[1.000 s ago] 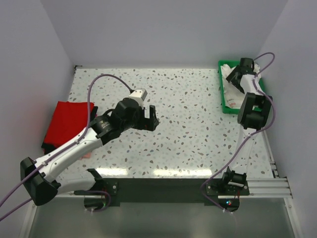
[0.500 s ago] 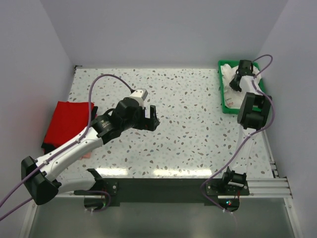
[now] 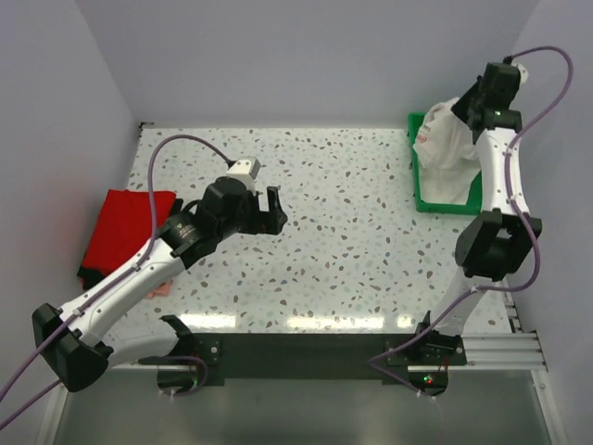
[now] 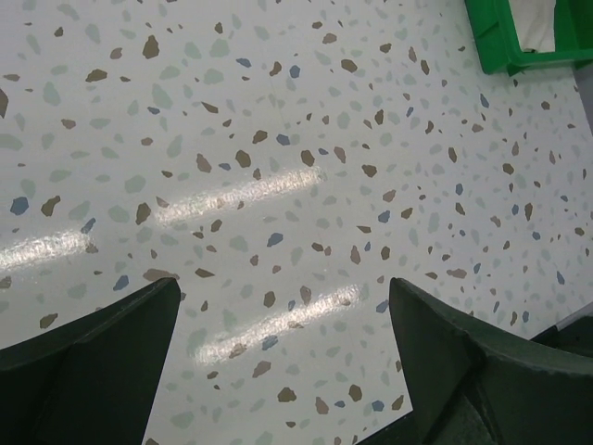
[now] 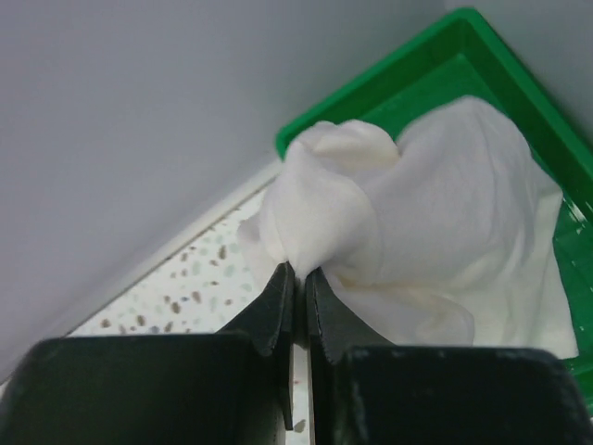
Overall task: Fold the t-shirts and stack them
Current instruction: Grab the tshirt from the pile, then move the tshirt to the center of the board
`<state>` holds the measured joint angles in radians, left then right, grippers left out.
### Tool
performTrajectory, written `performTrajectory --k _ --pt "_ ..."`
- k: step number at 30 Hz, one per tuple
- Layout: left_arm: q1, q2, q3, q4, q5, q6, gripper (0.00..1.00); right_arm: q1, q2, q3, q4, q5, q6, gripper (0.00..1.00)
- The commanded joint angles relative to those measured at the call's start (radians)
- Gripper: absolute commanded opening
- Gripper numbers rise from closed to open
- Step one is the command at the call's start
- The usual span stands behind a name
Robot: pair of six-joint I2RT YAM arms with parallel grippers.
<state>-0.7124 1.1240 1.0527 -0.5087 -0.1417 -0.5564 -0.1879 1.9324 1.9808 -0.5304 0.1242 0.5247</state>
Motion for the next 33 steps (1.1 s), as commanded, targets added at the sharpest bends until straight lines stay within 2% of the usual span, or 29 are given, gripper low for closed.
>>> performTrajectory --k 1,4,9,16,19,23,27,28,29,30,32,33 --pt "0.03 -0.041 0.012 0.049 -0.013 0.001 1.0 0.044 -0.185 -0.003 0.061 -0.081 0.015 0.0" --pt "0.057 -0.064 0.003 0.05 -0.012 0.0 1.0 0.129 -0.295 -0.036 0.069 -0.077 0.0 0.0" --pt "0.09 -0.104 -0.016 0.053 -0.013 -0.013 1.0 0.37 -0.455 -0.099 0.102 -0.035 -0.009 0.0" --pt "0.102 -0.168 -0.039 0.035 -0.042 -0.049 1.0 0.7 -0.495 -0.056 0.121 -0.074 0.005 0.0" --pt "0.103 -0.182 -0.04 0.021 -0.056 -0.063 1.0 0.775 -0.489 -0.034 0.121 -0.092 0.0 0.0" --pt "0.105 -0.196 -0.048 0.006 -0.068 -0.079 1.0 0.775 -0.516 -0.111 0.092 -0.049 0.001 0.01" --pt "0.105 -0.196 -0.068 -0.008 -0.085 -0.105 1.0 0.734 -0.582 -0.394 0.116 0.011 0.007 0.09" --pt "0.105 -0.193 -0.071 -0.019 -0.093 -0.114 1.0 0.679 -0.595 -0.451 0.122 -0.001 0.023 0.11" --pt "0.105 -0.188 -0.08 -0.025 -0.098 -0.125 1.0 0.641 -0.607 -0.509 0.135 -0.079 0.056 0.14" --pt "0.105 -0.181 -0.085 -0.033 -0.108 -0.151 1.0 0.601 -0.61 -0.621 0.148 -0.109 0.072 0.19" --pt "0.106 -0.173 -0.111 -0.05 -0.133 -0.172 1.0 0.519 -0.599 -0.709 0.159 -0.123 0.083 0.37" --pt "0.108 -0.167 -0.12 -0.057 -0.14 -0.201 1.0 0.504 -0.596 -0.767 0.149 -0.148 0.078 0.51"
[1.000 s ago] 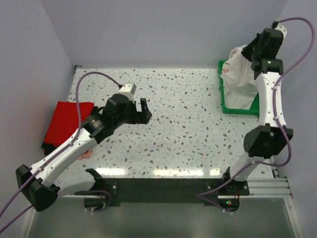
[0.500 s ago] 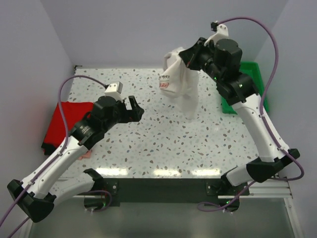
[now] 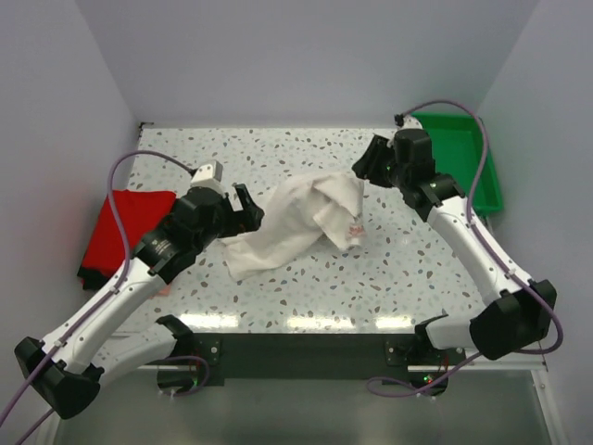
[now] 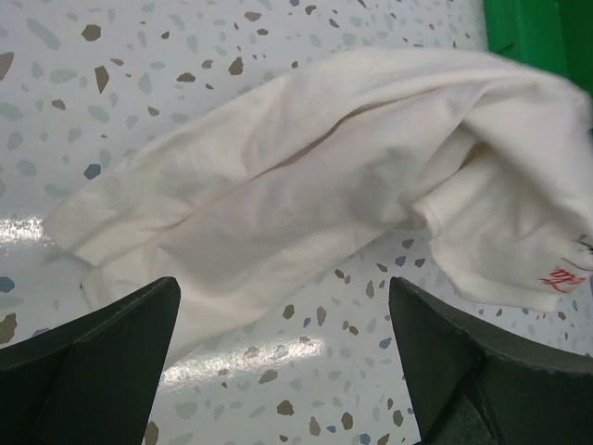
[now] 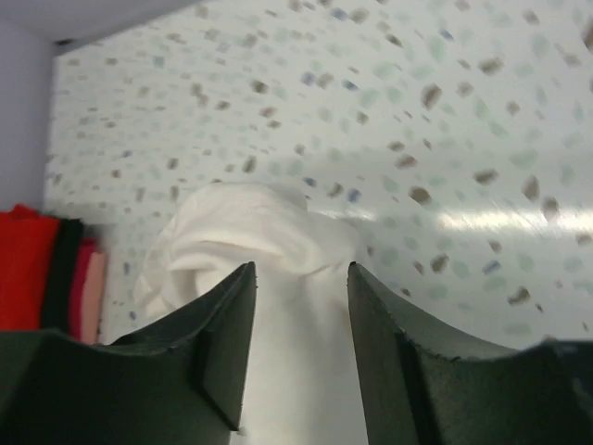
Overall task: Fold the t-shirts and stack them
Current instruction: Move the tshirt to the center of the board, then flatten the tshirt out
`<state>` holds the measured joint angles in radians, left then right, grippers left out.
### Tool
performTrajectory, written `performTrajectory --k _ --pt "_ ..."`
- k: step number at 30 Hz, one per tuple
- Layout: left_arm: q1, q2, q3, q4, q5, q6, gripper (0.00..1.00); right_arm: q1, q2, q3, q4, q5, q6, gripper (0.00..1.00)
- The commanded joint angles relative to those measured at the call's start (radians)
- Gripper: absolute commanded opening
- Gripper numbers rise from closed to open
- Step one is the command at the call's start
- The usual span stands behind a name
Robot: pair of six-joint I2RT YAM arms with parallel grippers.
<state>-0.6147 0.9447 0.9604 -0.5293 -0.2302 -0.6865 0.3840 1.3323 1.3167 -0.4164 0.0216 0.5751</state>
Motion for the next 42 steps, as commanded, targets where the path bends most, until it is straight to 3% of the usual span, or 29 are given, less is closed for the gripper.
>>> performTrajectory --k 1,3,5,12,24,37,42 --pt "0.013 0.026 -0.037 -0.058 -0.067 -0.091 0.99 -0.076 0.004 -0.128 0.018 -0.043 0.019 0.57" --pt "0.02 0.043 -0.086 -0.064 -0.069 -0.152 0.98 -0.077 -0.024 -0.218 0.024 -0.049 0.005 0.69" --pt "0.032 0.052 -0.153 -0.054 -0.048 -0.186 0.97 -0.07 -0.051 -0.292 0.062 -0.077 0.012 0.72" --pt "0.044 0.132 -0.324 0.06 0.012 -0.26 0.9 -0.002 -0.157 -0.577 0.091 -0.031 0.031 0.72" --pt "0.044 0.192 -0.416 0.106 0.035 -0.317 0.82 0.032 -0.418 -0.764 0.018 0.165 0.078 0.7" --pt "0.044 0.321 -0.414 0.178 0.032 -0.327 0.69 0.032 -0.24 -0.812 0.148 0.166 0.098 0.7" --pt "0.046 0.345 -0.388 0.183 0.015 -0.334 0.48 0.033 -0.185 -0.817 0.177 0.175 0.109 0.7"
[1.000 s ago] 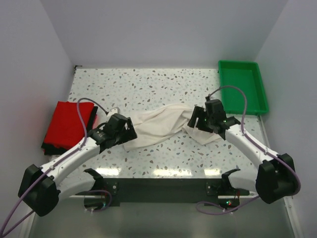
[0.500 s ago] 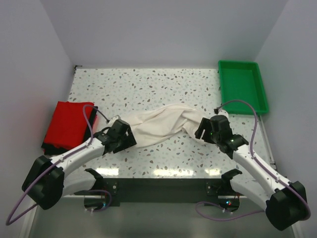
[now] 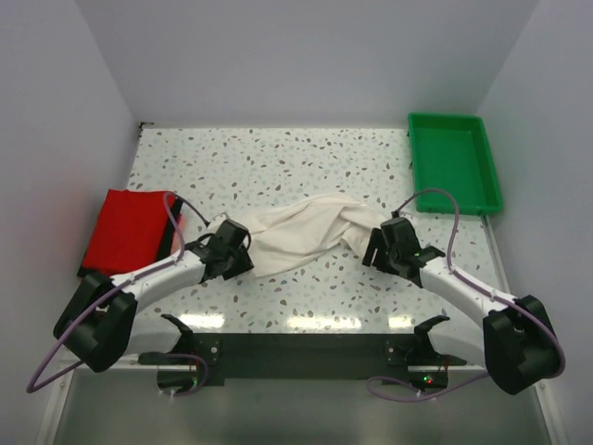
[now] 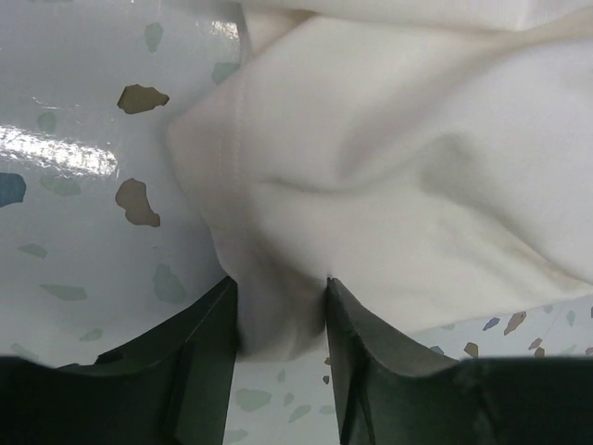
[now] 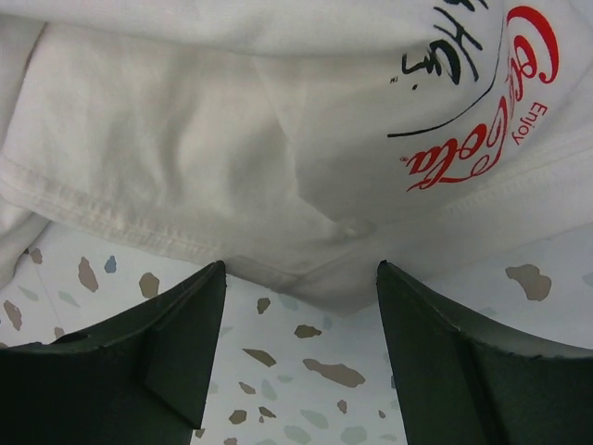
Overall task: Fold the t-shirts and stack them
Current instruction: Flatten the tshirt out
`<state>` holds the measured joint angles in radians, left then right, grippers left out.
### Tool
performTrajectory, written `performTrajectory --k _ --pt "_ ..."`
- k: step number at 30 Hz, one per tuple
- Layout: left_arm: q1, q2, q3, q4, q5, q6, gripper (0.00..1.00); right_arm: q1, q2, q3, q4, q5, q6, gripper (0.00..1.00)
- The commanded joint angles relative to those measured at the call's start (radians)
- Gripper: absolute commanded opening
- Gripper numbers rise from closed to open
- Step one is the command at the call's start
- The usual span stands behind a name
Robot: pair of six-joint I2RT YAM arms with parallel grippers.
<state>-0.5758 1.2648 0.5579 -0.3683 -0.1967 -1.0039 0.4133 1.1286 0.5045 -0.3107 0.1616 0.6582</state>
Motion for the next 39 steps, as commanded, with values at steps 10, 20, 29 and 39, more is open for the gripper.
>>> performTrajectory --k 10,20,29,39 --pt "0.024 -0.033 0.12 -0.078 -0.079 0.025 0.0 0.013 0.082 0.061 0.038 0.024 0.008 0.18" --pt "0.137 -0.202 0.298 -0.242 -0.119 0.142 0.0 0.01 -0.154 0.273 -0.231 0.064 -0.058 0.0" --pt "0.188 -0.304 0.56 -0.371 -0.179 0.214 0.0 -0.007 -0.256 0.563 -0.425 0.17 -0.103 0.0" --pt "0.191 -0.337 0.81 -0.39 -0.297 0.232 0.0 -0.011 -0.181 0.88 -0.42 0.263 -0.163 0.0"
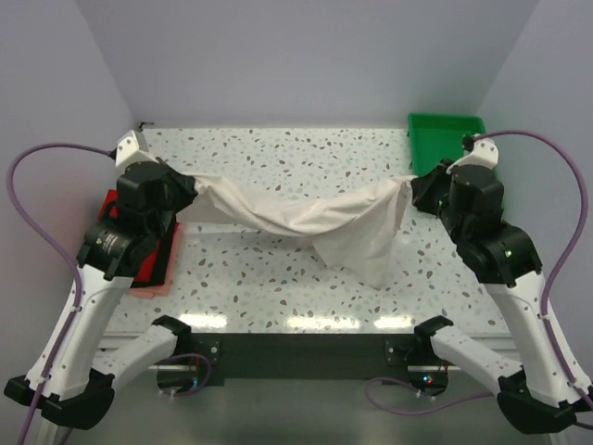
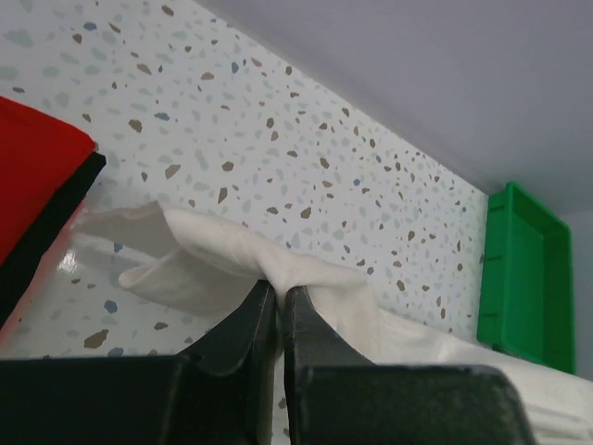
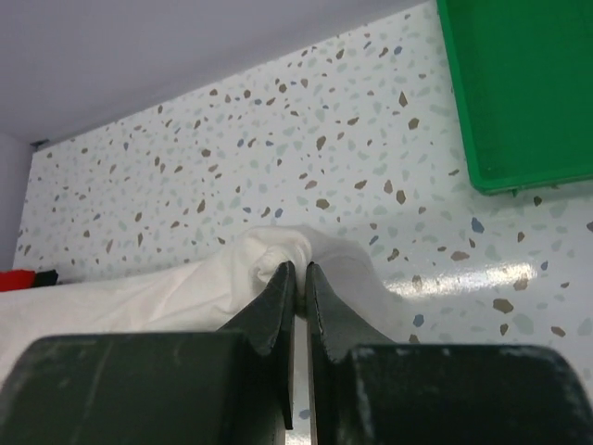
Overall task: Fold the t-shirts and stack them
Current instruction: Flatten the tshirt out
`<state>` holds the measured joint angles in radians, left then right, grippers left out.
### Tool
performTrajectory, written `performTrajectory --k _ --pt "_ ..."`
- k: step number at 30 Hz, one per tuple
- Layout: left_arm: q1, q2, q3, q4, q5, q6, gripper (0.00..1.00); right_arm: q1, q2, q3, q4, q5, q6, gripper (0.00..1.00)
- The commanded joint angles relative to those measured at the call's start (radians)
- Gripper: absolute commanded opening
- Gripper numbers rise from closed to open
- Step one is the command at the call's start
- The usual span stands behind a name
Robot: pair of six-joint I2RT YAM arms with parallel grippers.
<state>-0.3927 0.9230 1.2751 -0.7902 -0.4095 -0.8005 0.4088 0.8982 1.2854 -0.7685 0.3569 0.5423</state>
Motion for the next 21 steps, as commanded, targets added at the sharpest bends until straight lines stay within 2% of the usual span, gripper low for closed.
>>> performTrajectory --k 1,3,7,11,13,17,19,21 --pt "0.008 0.034 0.108 0.067 -0.095 0.038 0.0 -0.008 0.074 0.144 0.058 0.067 -0.056 0.0" --pt "0.011 0.078 0.154 0.109 -0.121 0.044 0.0 -0.016 0.169 0.189 0.132 0.054 -0.079 0.0" --pt "0.037 0.236 0.22 0.329 -0.112 0.111 0.0 -0.047 0.346 0.354 0.26 -0.017 -0.105 0.0" --pt "0.165 0.416 0.399 0.457 0.042 0.124 0.0 -0.106 0.542 0.561 0.362 -0.139 -0.107 0.0" --pt "0.21 0.521 0.495 0.48 0.148 0.123 0.0 -0.129 0.647 0.729 0.362 -0.185 -0.102 0.0" --pt "0.29 0.663 0.855 0.408 0.241 0.149 0.0 -0.172 0.77 1.014 0.313 -0.234 -0.107 0.0" --pt "0.31 0.682 0.911 0.398 0.264 0.168 0.0 -0.188 0.789 1.092 0.31 -0.263 -0.093 0.0" --pt "0.324 0.654 0.887 0.399 0.281 0.17 0.0 -0.195 0.769 1.073 0.311 -0.28 -0.081 0.0"
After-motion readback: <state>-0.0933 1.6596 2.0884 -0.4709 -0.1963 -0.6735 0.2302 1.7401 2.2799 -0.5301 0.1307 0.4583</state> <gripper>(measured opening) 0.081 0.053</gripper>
